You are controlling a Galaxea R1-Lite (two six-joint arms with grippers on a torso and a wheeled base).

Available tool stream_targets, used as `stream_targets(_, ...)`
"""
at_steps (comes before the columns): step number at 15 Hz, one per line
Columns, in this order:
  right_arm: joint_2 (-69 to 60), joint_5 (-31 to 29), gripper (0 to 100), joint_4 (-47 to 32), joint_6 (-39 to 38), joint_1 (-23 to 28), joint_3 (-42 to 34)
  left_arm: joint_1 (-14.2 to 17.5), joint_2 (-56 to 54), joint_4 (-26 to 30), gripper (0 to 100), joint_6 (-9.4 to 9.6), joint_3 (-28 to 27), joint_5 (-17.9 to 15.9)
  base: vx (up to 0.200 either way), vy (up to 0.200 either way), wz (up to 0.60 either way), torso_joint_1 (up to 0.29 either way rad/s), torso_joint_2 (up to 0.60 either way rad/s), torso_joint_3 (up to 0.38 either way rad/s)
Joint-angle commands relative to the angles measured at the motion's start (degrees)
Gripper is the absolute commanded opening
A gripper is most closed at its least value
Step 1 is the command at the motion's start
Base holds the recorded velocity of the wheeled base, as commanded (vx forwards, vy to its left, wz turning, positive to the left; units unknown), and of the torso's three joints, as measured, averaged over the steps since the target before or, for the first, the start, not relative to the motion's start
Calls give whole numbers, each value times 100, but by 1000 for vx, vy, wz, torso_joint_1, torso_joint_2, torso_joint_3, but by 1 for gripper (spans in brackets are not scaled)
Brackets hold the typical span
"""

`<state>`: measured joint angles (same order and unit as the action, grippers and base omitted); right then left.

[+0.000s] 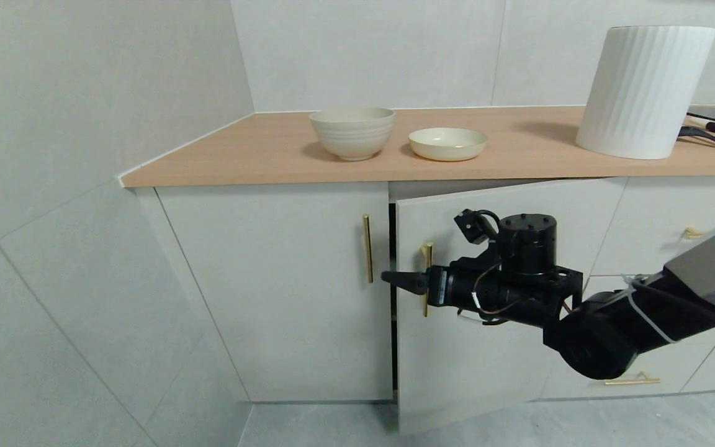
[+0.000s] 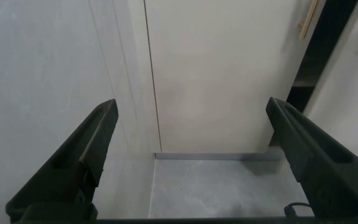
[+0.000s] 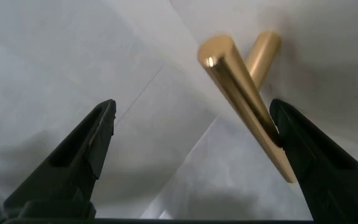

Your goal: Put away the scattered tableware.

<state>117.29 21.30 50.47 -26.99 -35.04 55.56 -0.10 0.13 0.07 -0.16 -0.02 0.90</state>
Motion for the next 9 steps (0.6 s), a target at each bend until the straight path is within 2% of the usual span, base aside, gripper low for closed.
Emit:
stream_targets(1,-479,129,100,16,10,-3,-424,1,4,1,100,-2,2,6,0,0,0,0,0,0)
stream_targets(3,-654,138,100,16,10,-56,-617,1,4,1,100,-2,-6,6,0,0,0,0,0,0)
stream_targets(6,-1173,164,100,33,10,-232,-1338,1,4,1,100,7,2,-2,0,0,0,0,0,0)
stream_targets(9,-1384,164,100,42,18,-328,-1637,1,4,1,100,16,2,-2,0,0,0,0,0,0)
